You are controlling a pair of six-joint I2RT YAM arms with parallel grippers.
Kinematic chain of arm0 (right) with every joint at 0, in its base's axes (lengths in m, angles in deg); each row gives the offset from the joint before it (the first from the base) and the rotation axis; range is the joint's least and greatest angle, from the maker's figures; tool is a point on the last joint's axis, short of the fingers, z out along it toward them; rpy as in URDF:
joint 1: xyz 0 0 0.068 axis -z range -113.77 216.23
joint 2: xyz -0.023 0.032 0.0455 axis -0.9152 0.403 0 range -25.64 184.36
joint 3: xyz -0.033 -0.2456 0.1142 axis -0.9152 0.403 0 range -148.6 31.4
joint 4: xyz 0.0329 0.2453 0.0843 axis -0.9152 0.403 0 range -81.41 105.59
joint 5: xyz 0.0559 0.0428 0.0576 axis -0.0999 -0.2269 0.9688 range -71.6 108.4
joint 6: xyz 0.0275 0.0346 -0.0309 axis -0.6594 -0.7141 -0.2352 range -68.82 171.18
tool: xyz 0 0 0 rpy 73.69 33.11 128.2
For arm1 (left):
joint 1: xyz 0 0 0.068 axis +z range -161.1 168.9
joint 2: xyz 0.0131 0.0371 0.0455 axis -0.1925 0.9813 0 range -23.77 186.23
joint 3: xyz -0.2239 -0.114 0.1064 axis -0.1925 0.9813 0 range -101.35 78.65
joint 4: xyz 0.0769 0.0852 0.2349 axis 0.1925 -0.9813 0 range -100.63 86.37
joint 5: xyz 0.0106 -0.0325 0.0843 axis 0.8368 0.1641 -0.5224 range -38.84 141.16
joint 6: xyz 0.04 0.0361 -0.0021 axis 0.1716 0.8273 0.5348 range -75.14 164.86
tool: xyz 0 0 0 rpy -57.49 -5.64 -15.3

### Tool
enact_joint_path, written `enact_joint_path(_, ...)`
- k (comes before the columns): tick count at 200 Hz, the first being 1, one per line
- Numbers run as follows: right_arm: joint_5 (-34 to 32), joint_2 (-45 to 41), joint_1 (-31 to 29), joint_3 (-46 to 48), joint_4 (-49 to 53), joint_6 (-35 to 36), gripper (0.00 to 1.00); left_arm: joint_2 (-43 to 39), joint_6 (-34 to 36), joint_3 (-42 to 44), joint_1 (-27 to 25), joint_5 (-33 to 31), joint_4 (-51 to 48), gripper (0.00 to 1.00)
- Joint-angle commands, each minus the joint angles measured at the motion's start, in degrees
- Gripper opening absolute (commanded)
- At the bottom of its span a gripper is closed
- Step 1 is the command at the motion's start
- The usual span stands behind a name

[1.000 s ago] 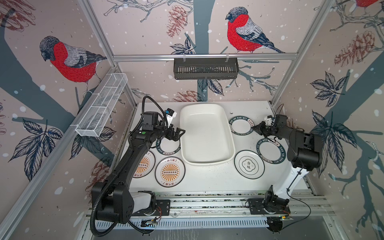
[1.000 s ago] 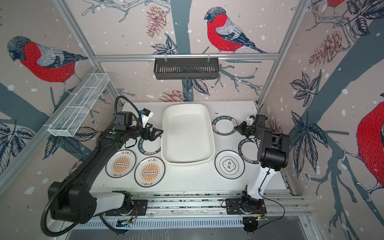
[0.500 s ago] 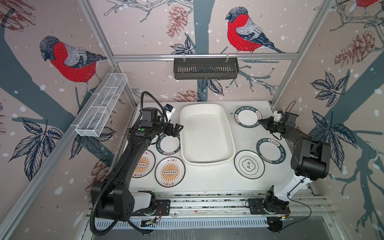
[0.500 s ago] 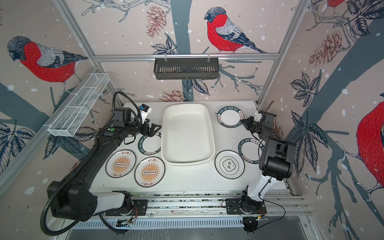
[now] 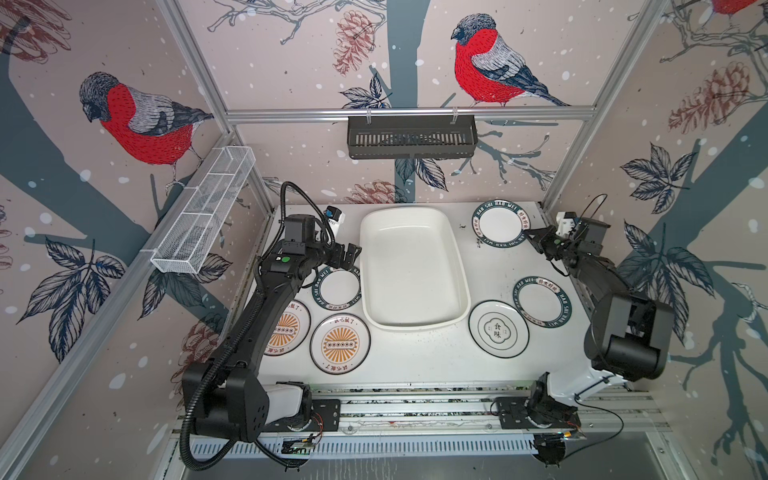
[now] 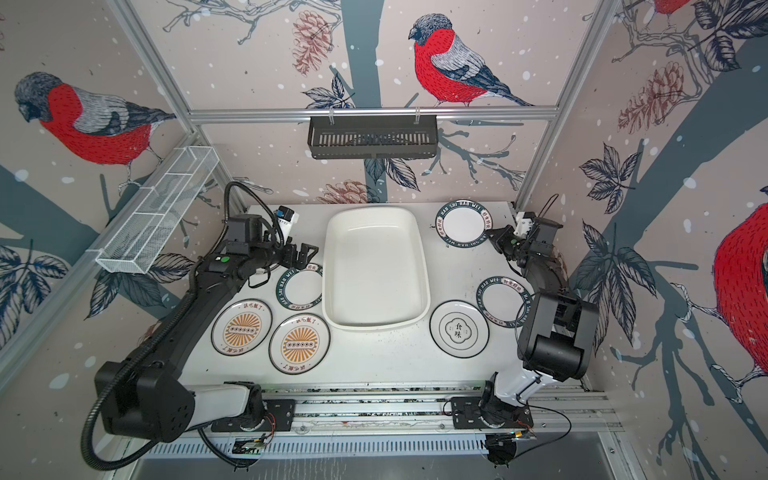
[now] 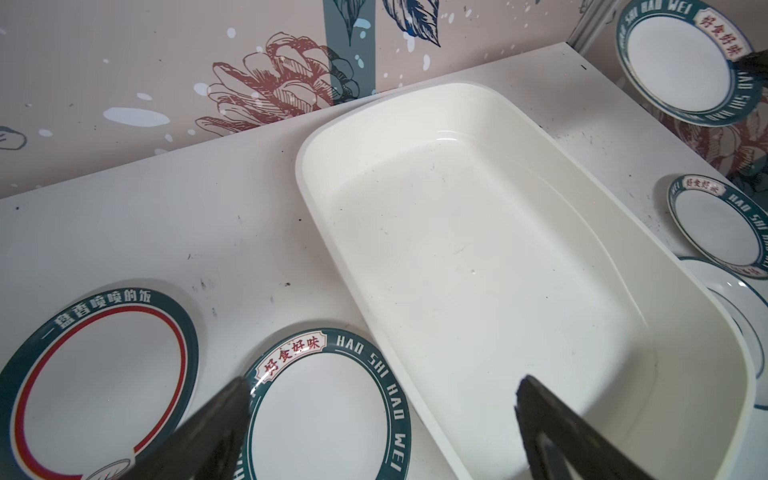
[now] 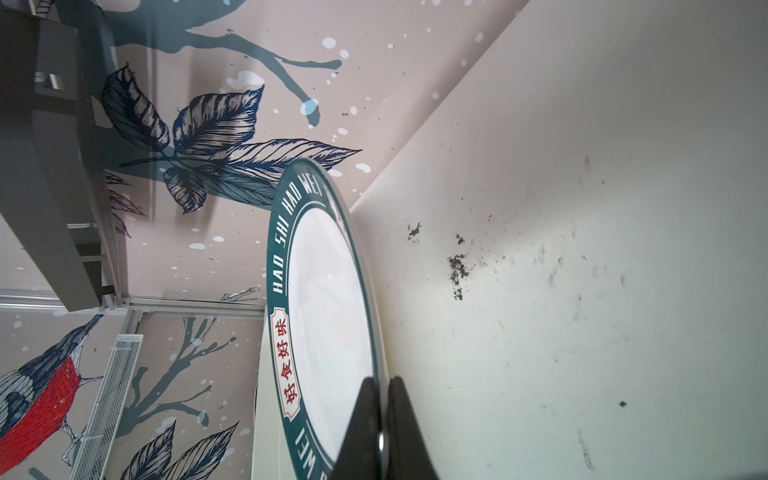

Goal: Place the plates into the plastic bin on the countertop
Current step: 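Lift the plate upright with the right gripper and carry it over the bin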

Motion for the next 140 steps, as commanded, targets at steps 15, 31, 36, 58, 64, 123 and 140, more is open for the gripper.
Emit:
enact_joint_path(15,0.58,-2.88,-2.89,-1.93,2.42,-0.04,0.04,0.53,-2.09,-1.13,-0.05,-4.22,2.62,0.98)
enact_joint_path(31,-0.05,-3.84,-5.08,-2.48,3.49,0.14,0.04,1.10,-1.39,-1.94,-0.01,-2.95,1.61,0.98)
enact_joint_path(36,-0.37,-4.24,-5.91,-2.62,3.77,0.22,0.04,1.23,-1.19,-2.21,-0.05,-2.64,1.35,0.98)
enact_joint_path(58,-2.32,-5.41,-10.12,-3.00,4.62,0.38,0.05,1.33,-1.61,-3.02,-0.05,-2.93,1.12,0.98)
enact_joint_path(64,-2.69,-5.73,-11.27,-2.97,4.55,0.17,0.05,1.29,-1.71,-3.29,-0.01,-2.96,0.89,0.98)
enact_joint_path(123,-7.17,-5.44,-22.41,-1.50,1.47,-2.37,0.06,0.55,-2.02,-5.33,-0.05,-1.77,-0.32,0.98)
enact_joint_path(140,-8.57,-5.06,-25.69,-1.35,0.37,-3.03,0.06,1.73,-1.11,-7.63,-0.09,1.43,-3.12,0.98)
